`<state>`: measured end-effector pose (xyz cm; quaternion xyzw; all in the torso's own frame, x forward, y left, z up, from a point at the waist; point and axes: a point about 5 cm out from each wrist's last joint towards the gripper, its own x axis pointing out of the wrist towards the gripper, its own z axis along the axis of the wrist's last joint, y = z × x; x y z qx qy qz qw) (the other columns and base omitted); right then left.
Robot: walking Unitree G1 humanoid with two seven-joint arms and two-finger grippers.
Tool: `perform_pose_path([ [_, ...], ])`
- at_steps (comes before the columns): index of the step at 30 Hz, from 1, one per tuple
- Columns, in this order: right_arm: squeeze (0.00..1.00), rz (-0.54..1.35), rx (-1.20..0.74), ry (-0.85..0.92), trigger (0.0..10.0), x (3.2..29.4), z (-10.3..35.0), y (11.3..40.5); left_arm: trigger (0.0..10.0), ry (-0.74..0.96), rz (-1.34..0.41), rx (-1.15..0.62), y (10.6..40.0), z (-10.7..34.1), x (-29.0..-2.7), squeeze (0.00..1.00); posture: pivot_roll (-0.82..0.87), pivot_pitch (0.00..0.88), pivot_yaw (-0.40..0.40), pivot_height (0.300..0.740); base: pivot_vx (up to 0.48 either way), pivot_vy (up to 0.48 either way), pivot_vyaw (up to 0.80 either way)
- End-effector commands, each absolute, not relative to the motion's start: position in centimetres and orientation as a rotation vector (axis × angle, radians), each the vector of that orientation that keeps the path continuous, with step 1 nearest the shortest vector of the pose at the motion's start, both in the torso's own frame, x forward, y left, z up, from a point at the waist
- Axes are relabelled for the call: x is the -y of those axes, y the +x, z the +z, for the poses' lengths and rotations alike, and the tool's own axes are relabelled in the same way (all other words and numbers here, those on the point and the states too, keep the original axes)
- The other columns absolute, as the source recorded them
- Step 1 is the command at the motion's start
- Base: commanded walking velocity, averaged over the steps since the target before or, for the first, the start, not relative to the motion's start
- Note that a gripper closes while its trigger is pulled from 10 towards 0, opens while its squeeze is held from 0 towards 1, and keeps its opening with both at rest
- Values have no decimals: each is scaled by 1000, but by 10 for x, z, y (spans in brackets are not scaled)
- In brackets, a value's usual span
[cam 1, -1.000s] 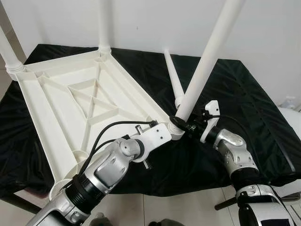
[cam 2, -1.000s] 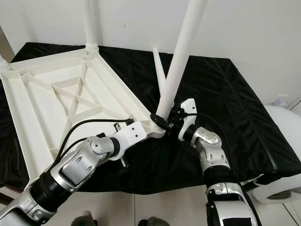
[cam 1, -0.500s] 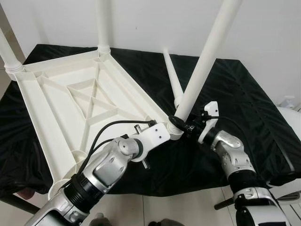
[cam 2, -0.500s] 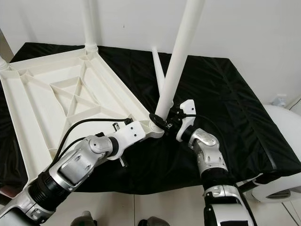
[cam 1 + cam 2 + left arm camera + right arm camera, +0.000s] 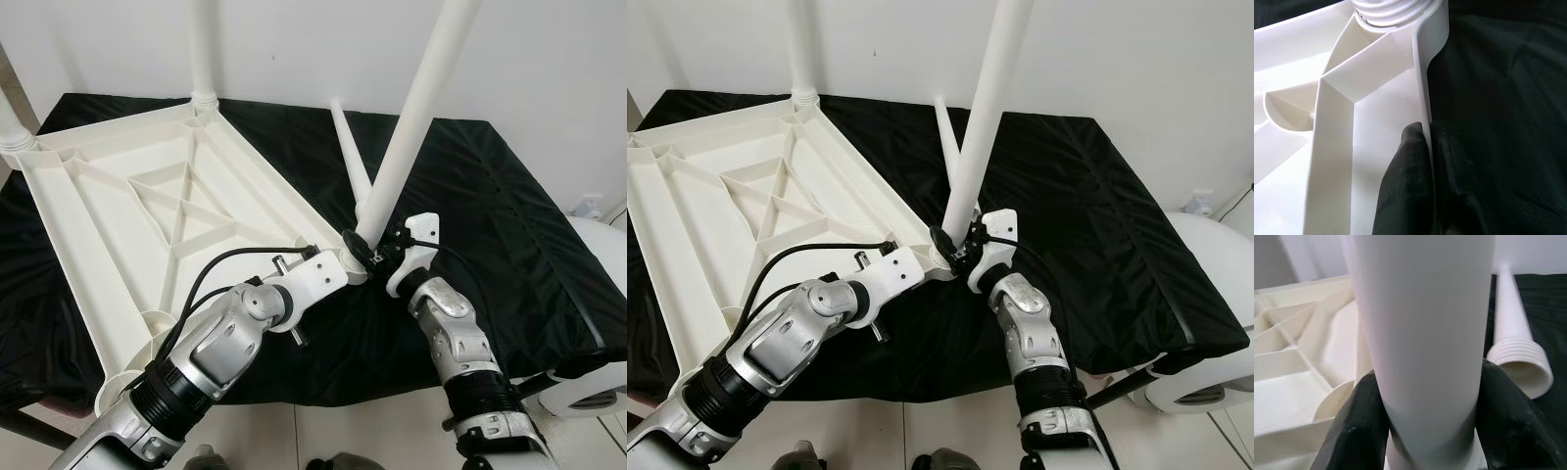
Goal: Building children table
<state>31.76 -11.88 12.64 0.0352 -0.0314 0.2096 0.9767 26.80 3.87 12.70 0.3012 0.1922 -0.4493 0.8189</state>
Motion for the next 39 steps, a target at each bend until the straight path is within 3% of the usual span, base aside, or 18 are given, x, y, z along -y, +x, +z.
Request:
perform_pose_path([
  [1, 0, 371, 88, 83, 10000, 108, 136, 318, 10000, 668, -1027, -437, 259, 118, -29, 0, 43, 7, -93, 740, 0, 0, 0],
  [7, 0, 173, 99, 86, 10000, 91, 143, 315, 10000, 668, -1027, -436, 259, 118, -28, 0, 45, 5, -95, 740, 0, 0, 0],
  [22, 0, 97, 58, 74, 10000, 89, 142, 311, 10000, 670, -1023, -432, 260, 118, -28, 0, 46, 0, -99, 740, 0, 0, 0],
  [23, 1000, 104, 52, 76, 10000, 89, 142, 311, 10000, 671, -1023, -431, 260, 118, -28, 0, 45, 0, -100, 740, 0, 0, 0],
  [37, 1000, 246, 94, 61, 10000, 122, 137, 314, 10000, 675, -1019, -425, 260, 118, -27, 0, 50, 0, -109, 740, 0, 0, 0],
  [39, 0, 285, 88, 62, 10000, 126, 134, 314, 10000, 676, -1018, -425, 260, 118, -27, 0, 50, 0, -109, 740, 0, 0, 0],
])
